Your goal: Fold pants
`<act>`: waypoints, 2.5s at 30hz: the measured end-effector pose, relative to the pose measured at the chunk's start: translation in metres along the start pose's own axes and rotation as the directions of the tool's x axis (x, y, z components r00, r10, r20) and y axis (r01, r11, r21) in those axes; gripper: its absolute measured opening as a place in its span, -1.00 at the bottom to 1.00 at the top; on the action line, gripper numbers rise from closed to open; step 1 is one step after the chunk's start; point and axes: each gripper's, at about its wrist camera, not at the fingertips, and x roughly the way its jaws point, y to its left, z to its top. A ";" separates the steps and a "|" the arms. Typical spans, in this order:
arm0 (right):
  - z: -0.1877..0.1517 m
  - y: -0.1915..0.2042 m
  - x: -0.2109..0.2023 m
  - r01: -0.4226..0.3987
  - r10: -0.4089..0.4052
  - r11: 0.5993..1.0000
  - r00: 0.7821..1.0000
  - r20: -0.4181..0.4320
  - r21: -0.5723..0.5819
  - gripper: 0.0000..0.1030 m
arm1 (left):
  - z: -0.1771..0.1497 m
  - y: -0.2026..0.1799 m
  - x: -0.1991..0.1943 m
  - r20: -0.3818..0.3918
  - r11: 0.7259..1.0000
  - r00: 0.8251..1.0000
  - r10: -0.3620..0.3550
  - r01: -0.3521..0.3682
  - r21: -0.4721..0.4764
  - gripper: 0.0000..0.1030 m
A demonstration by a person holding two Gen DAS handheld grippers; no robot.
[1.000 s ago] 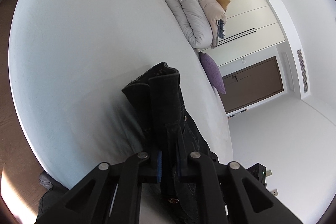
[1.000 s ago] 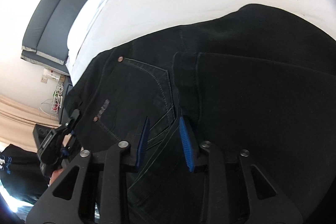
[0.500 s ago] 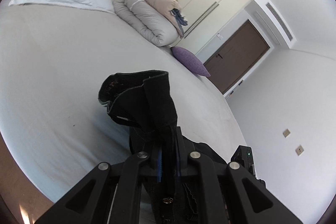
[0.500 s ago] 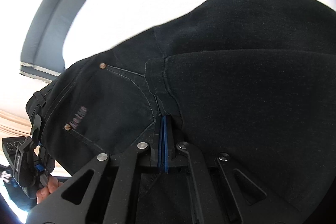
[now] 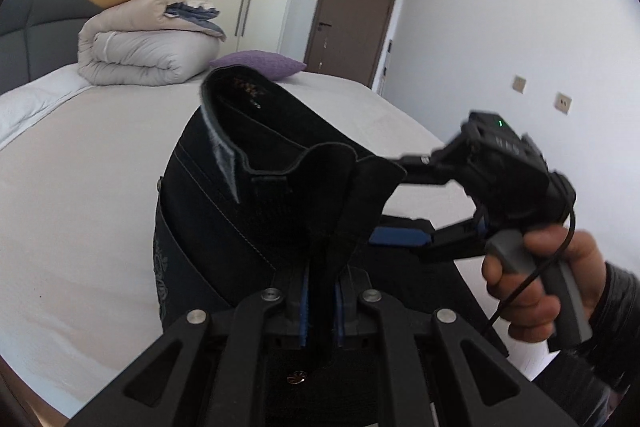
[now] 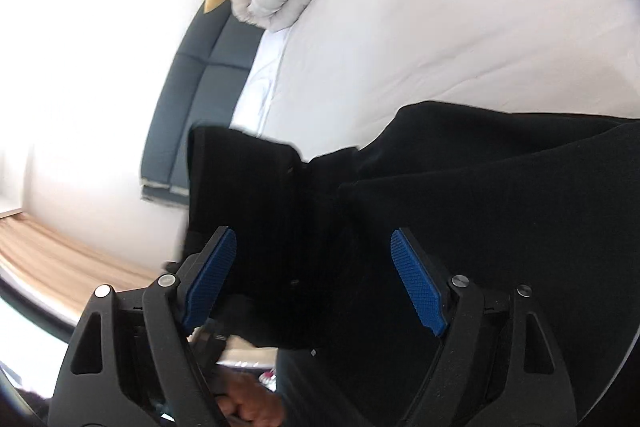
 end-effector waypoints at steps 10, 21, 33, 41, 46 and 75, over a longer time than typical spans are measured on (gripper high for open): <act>-0.007 -0.003 -0.002 0.012 -0.012 1.000 1.000 -0.013 0.022 0.63 | -0.035 -0.050 0.027 -0.113 0.973 0.994 0.006 0.020 0.230 -0.83; -0.002 -0.031 -0.019 0.269 -0.269 0.963 0.962 -0.051 0.001 -0.23 | -0.066 -0.092 0.025 -0.091 0.872 0.993 0.079 -0.025 0.489 -0.83; -0.036 -0.044 -0.059 0.324 -0.318 0.945 0.943 0.101 -0.047 -0.70 | -0.057 -0.094 0.031 -0.160 0.905 0.986 -0.039 0.103 0.413 -0.83; -0.048 -0.054 -0.096 0.309 -0.302 0.951 0.941 0.152 -0.024 -0.70 | -0.046 -0.098 0.033 -0.189 0.914 0.978 -0.093 0.159 0.373 -0.83; -0.055 -0.066 -0.111 0.297 -0.293 0.955 0.942 0.162 0.000 -0.70 | -0.049 -0.103 0.035 -0.209 0.904 0.973 -0.099 0.175 0.390 -0.83; -0.085 -0.056 -0.110 0.222 -0.213 0.973 0.969 0.125 -0.059 -0.36 | -0.010 0.075 0.048 -0.283 0.964 0.933 -0.222 0.166 -0.210 -0.13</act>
